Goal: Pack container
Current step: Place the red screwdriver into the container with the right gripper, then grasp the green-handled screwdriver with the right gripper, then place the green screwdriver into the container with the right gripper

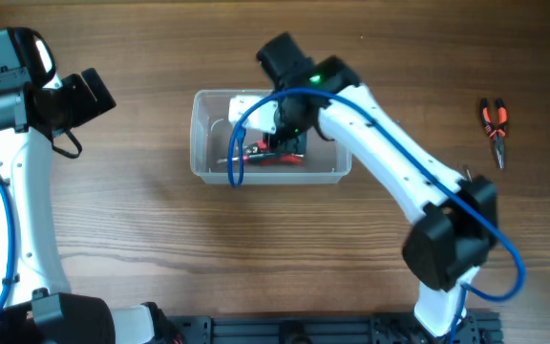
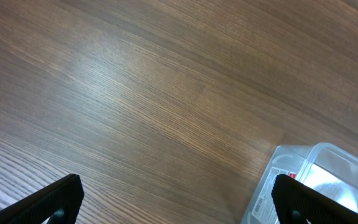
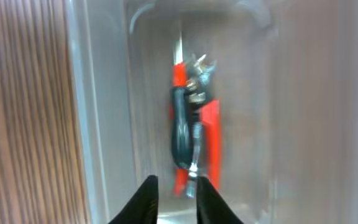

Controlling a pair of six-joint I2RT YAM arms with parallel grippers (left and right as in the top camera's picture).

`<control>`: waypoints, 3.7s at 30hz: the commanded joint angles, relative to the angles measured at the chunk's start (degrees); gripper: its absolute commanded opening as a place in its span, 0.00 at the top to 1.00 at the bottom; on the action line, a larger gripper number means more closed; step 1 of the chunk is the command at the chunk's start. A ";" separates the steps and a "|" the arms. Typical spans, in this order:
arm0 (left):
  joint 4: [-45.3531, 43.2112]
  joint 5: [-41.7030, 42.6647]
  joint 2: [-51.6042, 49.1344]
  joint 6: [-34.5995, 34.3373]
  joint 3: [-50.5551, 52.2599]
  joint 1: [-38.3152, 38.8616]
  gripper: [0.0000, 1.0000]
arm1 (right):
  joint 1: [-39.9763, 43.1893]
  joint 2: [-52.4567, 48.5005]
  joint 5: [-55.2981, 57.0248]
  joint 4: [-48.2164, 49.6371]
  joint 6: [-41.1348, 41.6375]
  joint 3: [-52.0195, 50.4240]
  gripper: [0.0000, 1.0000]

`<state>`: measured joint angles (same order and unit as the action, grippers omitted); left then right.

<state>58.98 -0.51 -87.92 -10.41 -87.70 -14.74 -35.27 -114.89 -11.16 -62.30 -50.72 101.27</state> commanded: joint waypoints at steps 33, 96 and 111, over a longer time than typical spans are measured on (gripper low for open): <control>-1.36 0.70 -0.17 -0.72 -0.11 -0.11 0.00 | 48.02 32.00 3.21 -29.83 60.19 5.40 0.00; -2.36 1.11 -0.17 -0.55 -0.11 -0.15 0.00 | 65.88 14.71 9.33 24.83 20.87 -49.22 0.96; -2.38 1.11 -0.17 -0.52 -0.11 -0.15 0.00 | 31.98 25.16 6.12 10.67 22.62 -17.20 0.96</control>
<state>56.58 -0.10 -87.92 -10.44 -87.70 -14.74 6.26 -91.57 -3.53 -50.68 -27.27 77.14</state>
